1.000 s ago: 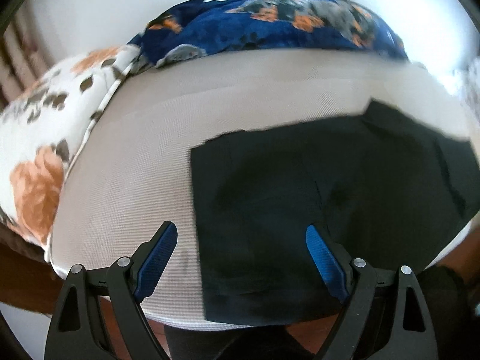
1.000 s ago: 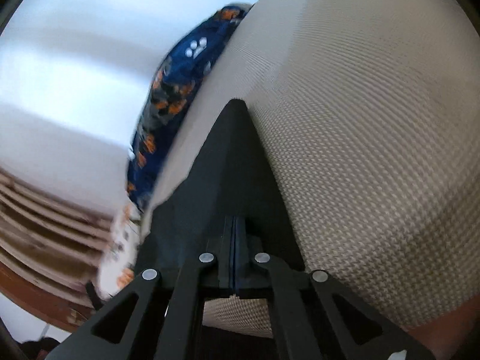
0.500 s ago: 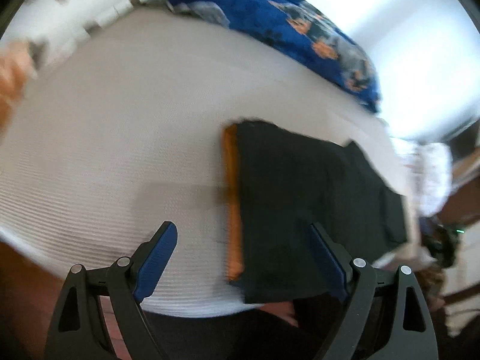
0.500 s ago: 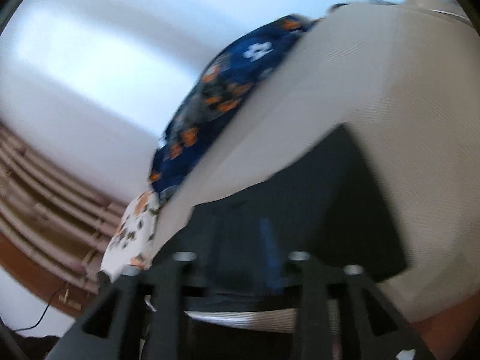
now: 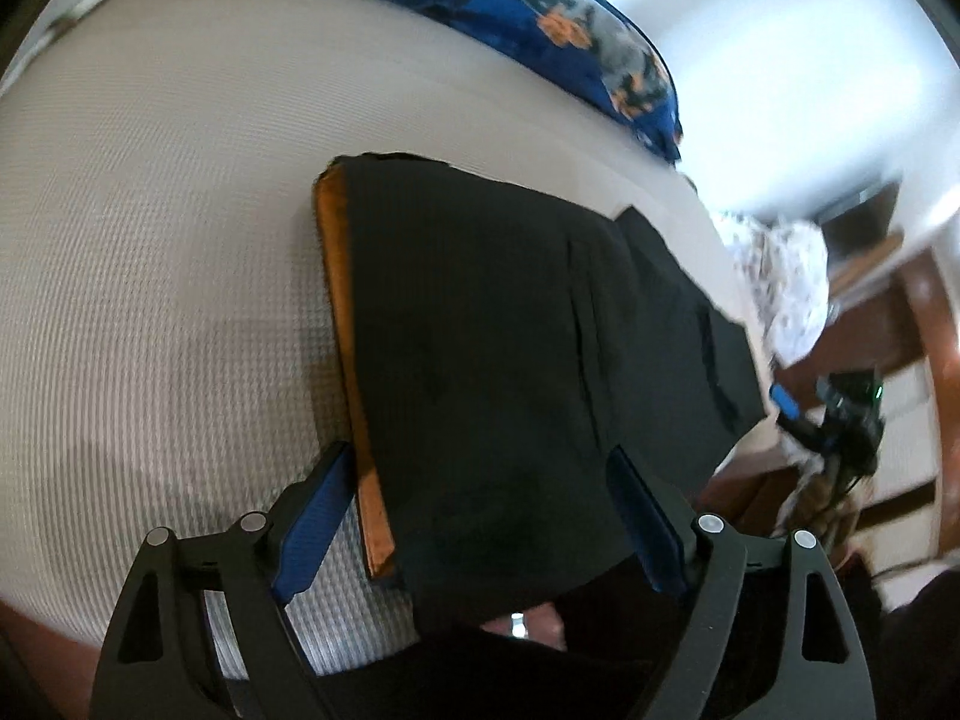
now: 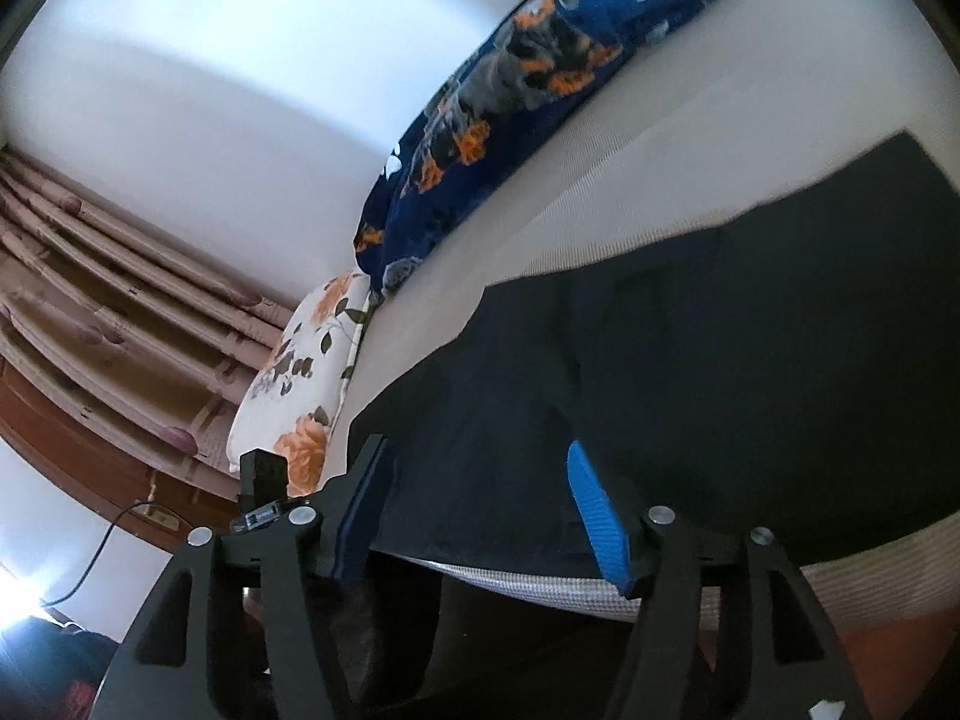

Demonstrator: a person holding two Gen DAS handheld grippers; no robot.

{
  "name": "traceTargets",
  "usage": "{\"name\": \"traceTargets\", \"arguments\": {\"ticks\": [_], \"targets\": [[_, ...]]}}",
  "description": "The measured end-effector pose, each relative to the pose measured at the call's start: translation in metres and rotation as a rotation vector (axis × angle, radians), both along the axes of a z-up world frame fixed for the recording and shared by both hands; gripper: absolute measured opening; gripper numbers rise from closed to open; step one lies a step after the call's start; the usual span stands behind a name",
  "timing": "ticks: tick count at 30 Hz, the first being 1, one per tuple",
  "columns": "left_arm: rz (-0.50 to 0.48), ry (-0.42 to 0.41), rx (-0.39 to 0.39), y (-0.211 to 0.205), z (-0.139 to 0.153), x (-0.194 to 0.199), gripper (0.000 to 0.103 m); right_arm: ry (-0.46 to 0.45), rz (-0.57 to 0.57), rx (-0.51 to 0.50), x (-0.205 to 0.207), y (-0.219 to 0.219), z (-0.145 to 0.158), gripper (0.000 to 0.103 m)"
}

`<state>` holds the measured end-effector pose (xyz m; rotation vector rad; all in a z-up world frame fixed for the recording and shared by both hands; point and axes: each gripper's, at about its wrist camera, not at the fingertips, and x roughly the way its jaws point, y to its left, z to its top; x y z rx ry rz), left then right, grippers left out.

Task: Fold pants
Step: 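Close the left gripper on the orange-lined pants edge while the right gripper rests on the pants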

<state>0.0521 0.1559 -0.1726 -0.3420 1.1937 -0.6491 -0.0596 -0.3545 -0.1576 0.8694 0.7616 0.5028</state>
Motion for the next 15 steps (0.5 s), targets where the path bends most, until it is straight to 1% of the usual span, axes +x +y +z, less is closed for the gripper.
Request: {"name": "traceTargets", "arguments": {"ticks": [2,4,6,9,12,13,14,15], "targets": [[-0.043,-0.025,0.024,-0.005,0.001,0.002,0.084,0.012,0.005,0.013,0.001,0.005,-0.004,0.063],[-0.072,-0.033,0.011,-0.007,0.001,0.006,0.084,0.020,0.010,0.017,0.001,0.008,-0.007,0.064],[-0.098,-0.038,-0.019,-0.005,0.000,0.010,0.084,0.025,0.013,0.017,0.002,0.011,-0.008,0.067],[-0.094,-0.008,-0.080,0.000,-0.005,0.018,0.084,0.038,0.012,0.024,0.002,0.012,-0.011,0.071],[-0.079,0.035,-0.142,0.006,-0.008,0.024,0.084,0.048,0.009,0.035,0.002,0.013,-0.014,0.071],[-0.069,0.039,-0.152,0.007,-0.008,0.025,0.084,0.051,0.008,0.038,0.002,0.013,-0.015,0.072],[-0.060,0.033,-0.145,0.008,-0.008,0.024,0.082,0.054,0.007,0.039,0.003,0.013,-0.015,0.072],[-0.057,0.020,-0.124,0.007,-0.006,0.022,0.077,0.057,0.006,0.039,0.003,0.014,-0.016,0.073]]}}
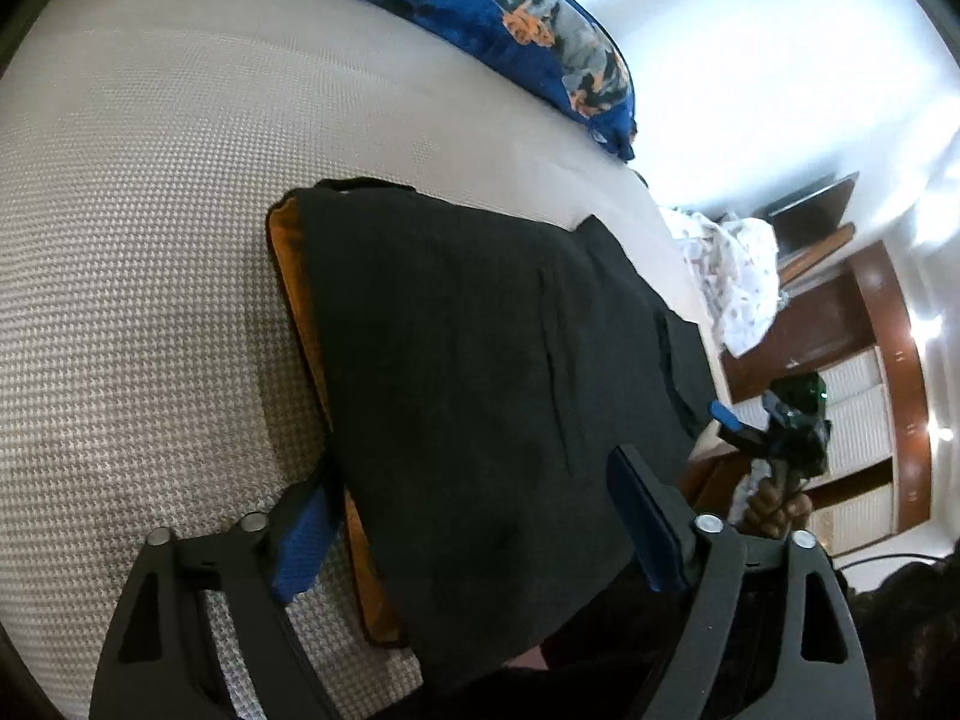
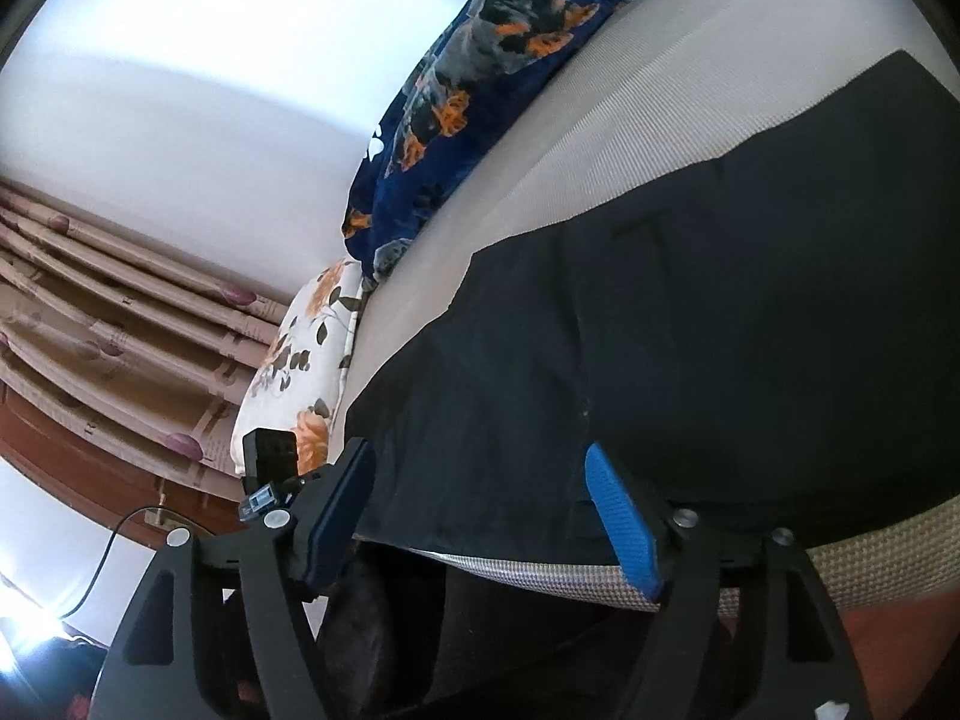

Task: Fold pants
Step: 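Close the left gripper on the orange-lined pants edge while the right gripper rests on the pants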

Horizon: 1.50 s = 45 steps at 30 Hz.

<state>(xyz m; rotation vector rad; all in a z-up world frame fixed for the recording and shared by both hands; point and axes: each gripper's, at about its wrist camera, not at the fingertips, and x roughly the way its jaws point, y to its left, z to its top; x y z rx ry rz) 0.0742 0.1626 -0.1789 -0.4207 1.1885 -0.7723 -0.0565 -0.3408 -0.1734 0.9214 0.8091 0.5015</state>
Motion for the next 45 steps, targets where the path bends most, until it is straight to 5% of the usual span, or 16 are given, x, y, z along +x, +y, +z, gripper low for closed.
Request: {"name": "traceTargets", "arguments": {"ticks": [1,3,8,14,25,45], "targets": [[0.001,-0.025,0.046,-0.003,0.002,-0.002,0.072,0.004,0.000,0.002,0.000,0.001,-0.001,0.074],[0.017,-0.085,0.169,-0.009,0.006,-0.006,0.039,0.011,0.001,0.006,0.001,0.003,-0.003,0.075],[0.055,-0.069,0.181,-0.007,0.003,-0.006,0.038,0.019,0.008,0.004,0.002,0.007,-0.005,0.077],[-0.014,-0.172,0.385,-0.036,0.014,-0.013,0.040,0.027,0.006,0.008,0.004,0.008,-0.007,0.078],[-0.003,-0.289,0.554,-0.060,0.017,-0.024,0.042,0.031,0.008,0.004,0.004,0.010,-0.010,0.079],[0.016,-0.340,0.626,-0.070,0.019,-0.029,0.042,0.040,0.009,0.002,0.002,0.015,-0.014,0.083]]}}
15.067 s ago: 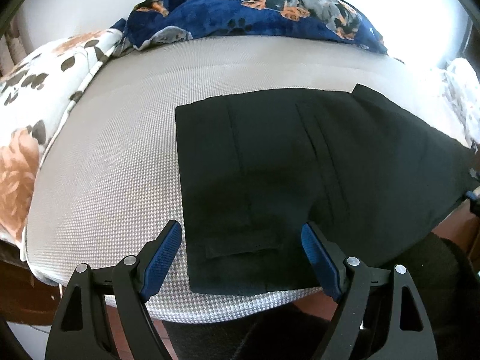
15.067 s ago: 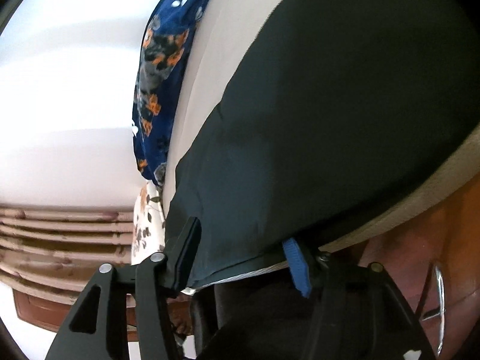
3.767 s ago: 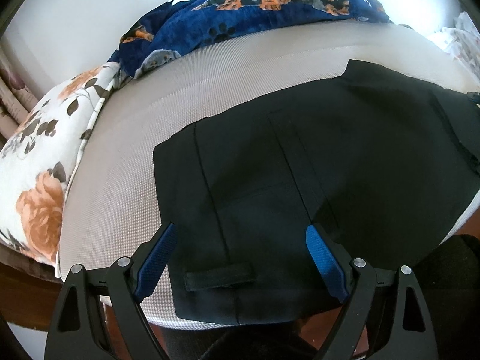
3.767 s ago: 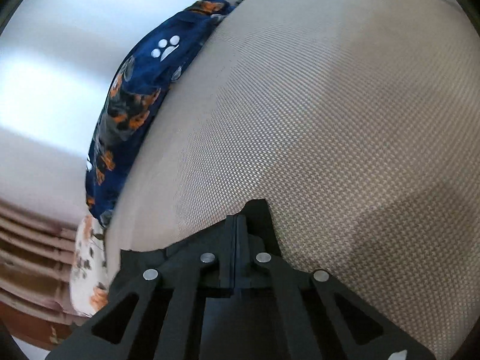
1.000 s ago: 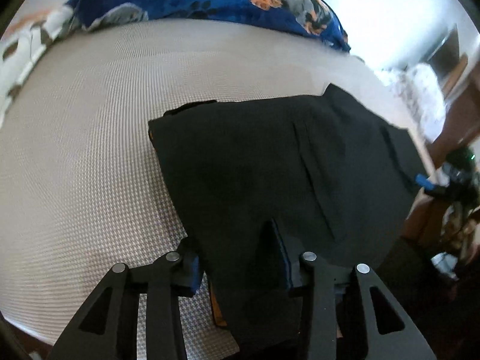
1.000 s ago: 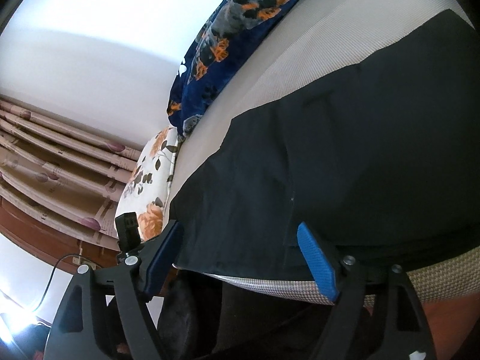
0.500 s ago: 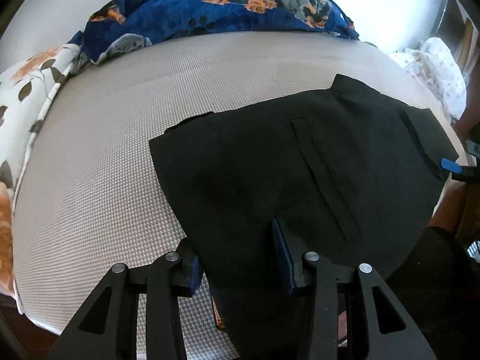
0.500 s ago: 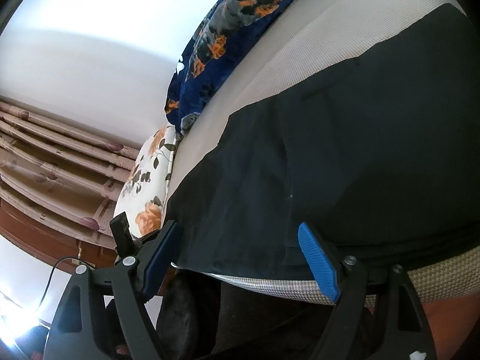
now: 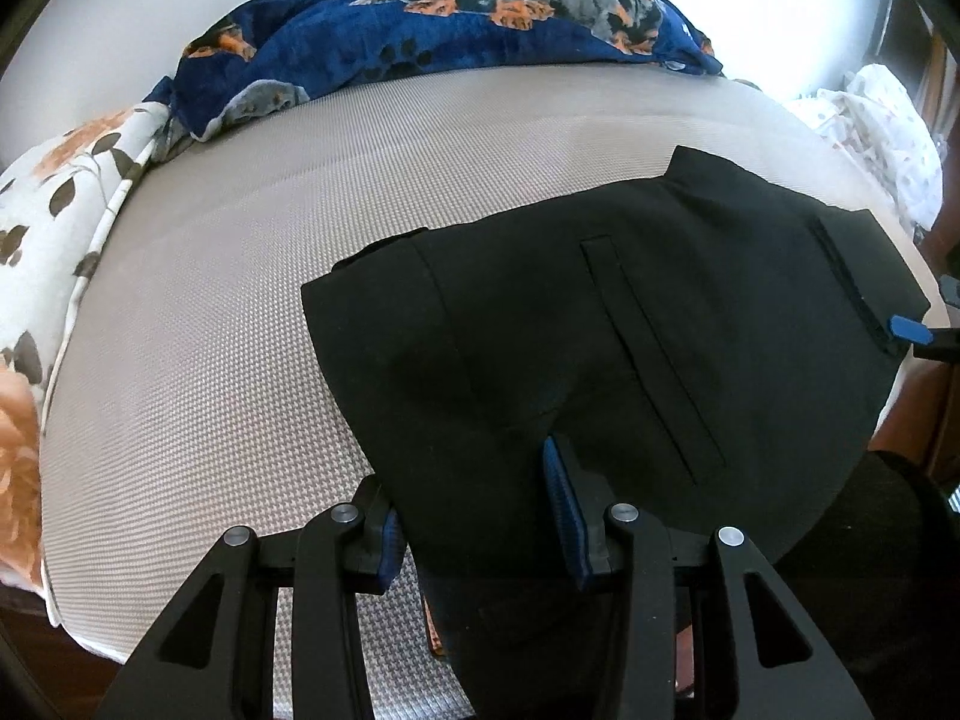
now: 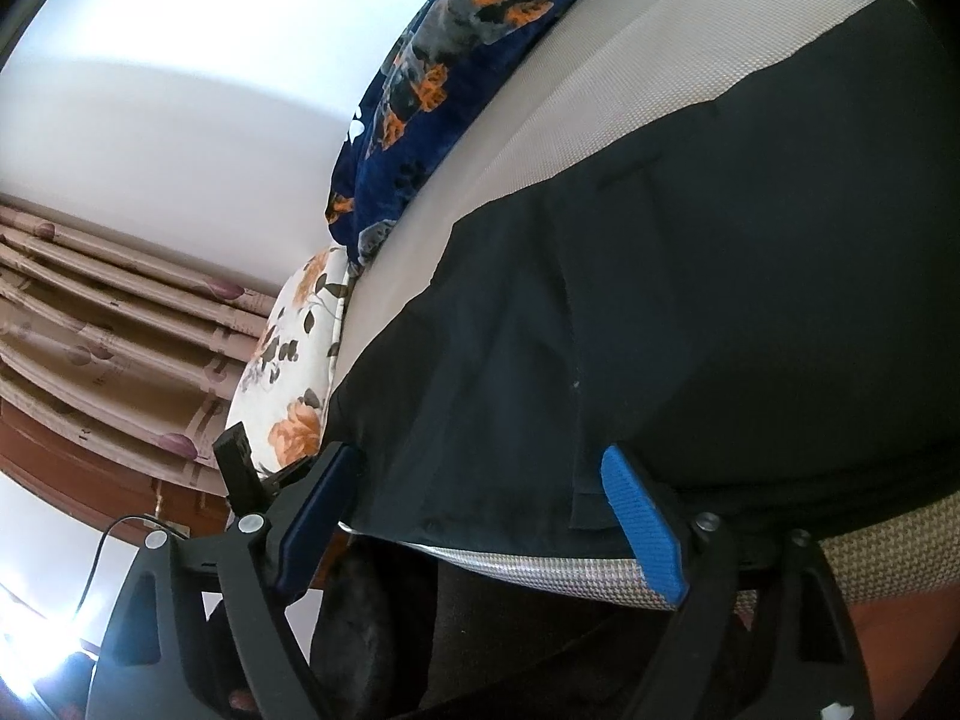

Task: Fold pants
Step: 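Close the left gripper on the orange-lined pants edge while the right gripper rests on the pants, then lift the orange-lined edge with the left gripper and fold it over the pants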

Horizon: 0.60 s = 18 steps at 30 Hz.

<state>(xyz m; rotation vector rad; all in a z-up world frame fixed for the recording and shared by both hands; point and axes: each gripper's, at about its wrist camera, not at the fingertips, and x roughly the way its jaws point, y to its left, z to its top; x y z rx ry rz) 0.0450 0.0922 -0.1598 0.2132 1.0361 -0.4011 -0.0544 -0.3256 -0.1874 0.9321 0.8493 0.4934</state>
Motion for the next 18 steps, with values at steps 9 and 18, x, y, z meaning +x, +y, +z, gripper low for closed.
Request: {"name": "traceTargets", "arguments": {"ticks": [9,18], "targets": [[0.013,-0.024,0.009,-0.001,0.003,-0.002,0.039,0.000,-0.001,0.000,0.000,0.002,-0.002,0.084],[0.087,0.047,-0.173,0.024,0.013,0.005,0.027,0.000,0.000,0.000,0.002,0.001,-0.002,0.084]]}}
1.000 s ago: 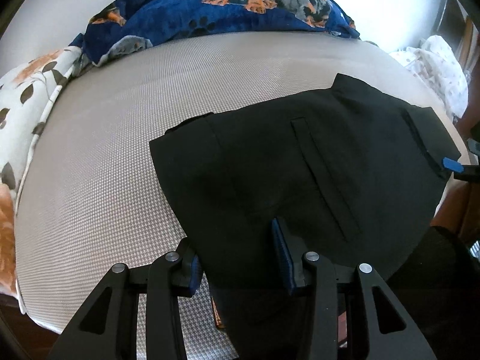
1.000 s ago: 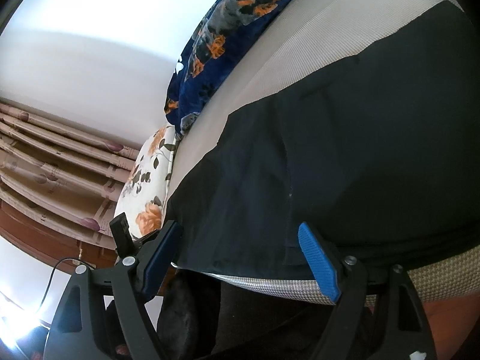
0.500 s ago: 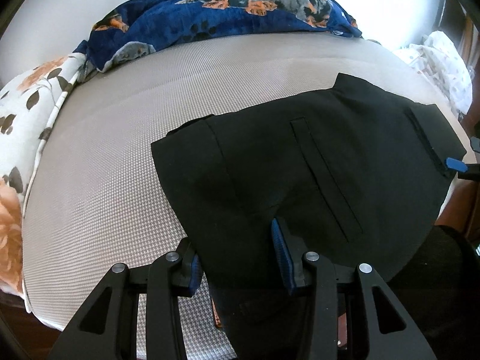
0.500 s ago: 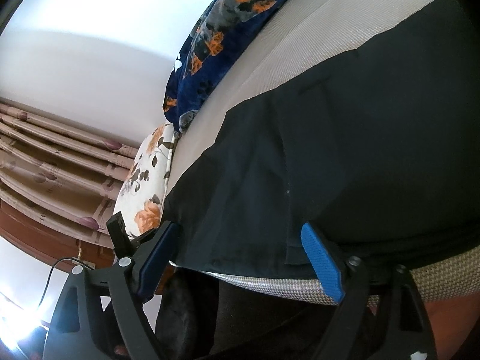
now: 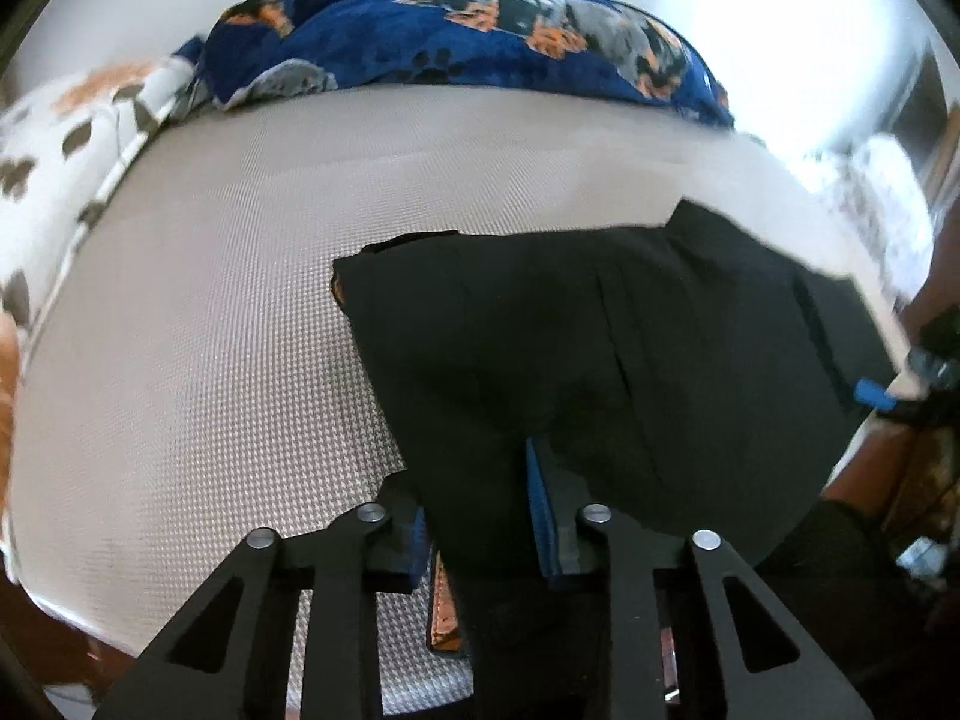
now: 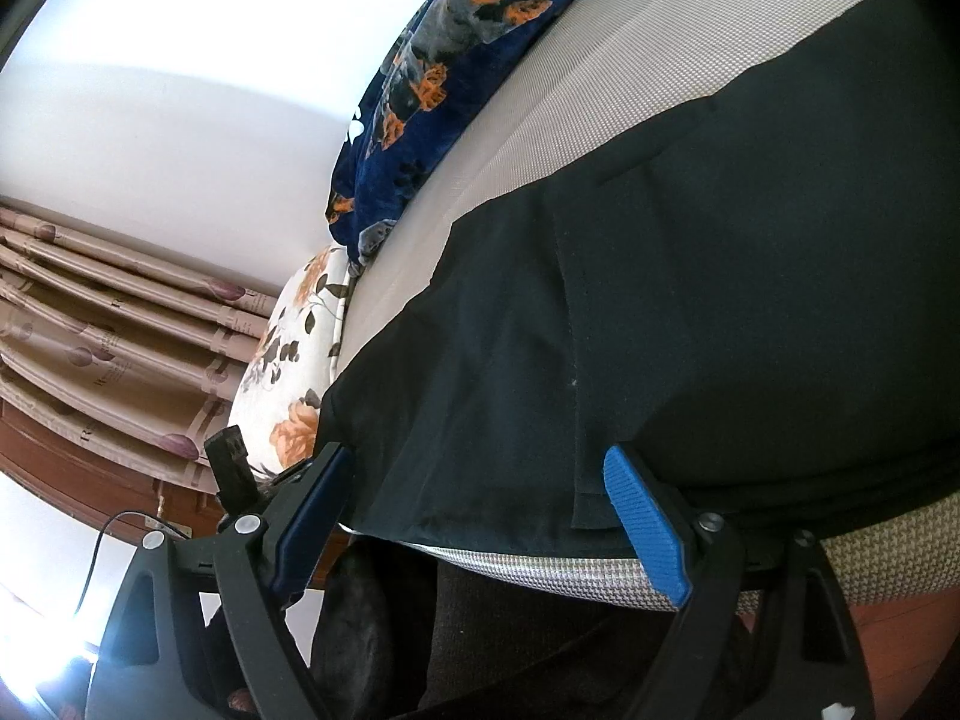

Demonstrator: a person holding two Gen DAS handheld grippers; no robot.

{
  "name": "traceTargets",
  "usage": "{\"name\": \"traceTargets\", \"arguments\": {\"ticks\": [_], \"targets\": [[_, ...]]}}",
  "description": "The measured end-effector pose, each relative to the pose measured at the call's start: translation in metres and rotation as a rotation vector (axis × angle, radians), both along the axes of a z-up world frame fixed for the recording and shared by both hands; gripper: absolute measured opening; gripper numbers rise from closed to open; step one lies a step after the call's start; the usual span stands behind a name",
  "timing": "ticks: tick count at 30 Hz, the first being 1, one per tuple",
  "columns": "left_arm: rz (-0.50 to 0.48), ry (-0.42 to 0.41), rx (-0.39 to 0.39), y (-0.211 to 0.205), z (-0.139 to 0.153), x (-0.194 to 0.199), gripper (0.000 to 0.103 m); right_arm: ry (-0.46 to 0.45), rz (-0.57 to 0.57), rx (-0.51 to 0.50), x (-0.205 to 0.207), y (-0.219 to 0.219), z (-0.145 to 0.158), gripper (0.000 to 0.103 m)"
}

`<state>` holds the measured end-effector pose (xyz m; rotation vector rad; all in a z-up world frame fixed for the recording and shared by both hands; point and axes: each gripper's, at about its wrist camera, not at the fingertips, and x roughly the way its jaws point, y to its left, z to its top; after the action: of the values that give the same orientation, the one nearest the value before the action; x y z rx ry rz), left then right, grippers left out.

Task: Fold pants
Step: 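Lift the orange-lined edge with the left gripper and fold it over the pants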

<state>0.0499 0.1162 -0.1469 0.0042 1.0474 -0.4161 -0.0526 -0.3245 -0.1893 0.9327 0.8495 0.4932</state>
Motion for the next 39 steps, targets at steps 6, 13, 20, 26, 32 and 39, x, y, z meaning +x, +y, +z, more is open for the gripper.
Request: {"name": "traceTargets", "arguments": {"ticks": [6,13,20,26,32,39], "targets": [[0.009,-0.002,-0.041,0.003,0.011,-0.004,0.024,0.001,-0.001,0.004,-0.001,0.002,-0.001,0.084],[0.022,-0.013,-0.139,0.009,0.033,-0.007,0.018,0.001,-0.001,0.003,-0.001,0.002,-0.002,0.084],[0.014,-0.024,-0.140,0.003,0.043,-0.010,0.018,0.001,-0.003,0.005,0.000,0.001,-0.002,0.085],[0.036,0.046,-0.138,0.016,0.015,0.001,0.018,0.002,-0.005,0.009,-0.002,0.003,-0.002,0.085],[0.043,0.126,-0.196,0.035,-0.012,0.013,0.021,0.001,-0.008,0.012,0.000,0.006,-0.003,0.086],[-0.069,0.288,-0.341,0.047,-0.036,0.027,0.038,0.001,-0.011,0.017,0.000,0.007,-0.004,0.087]]}}
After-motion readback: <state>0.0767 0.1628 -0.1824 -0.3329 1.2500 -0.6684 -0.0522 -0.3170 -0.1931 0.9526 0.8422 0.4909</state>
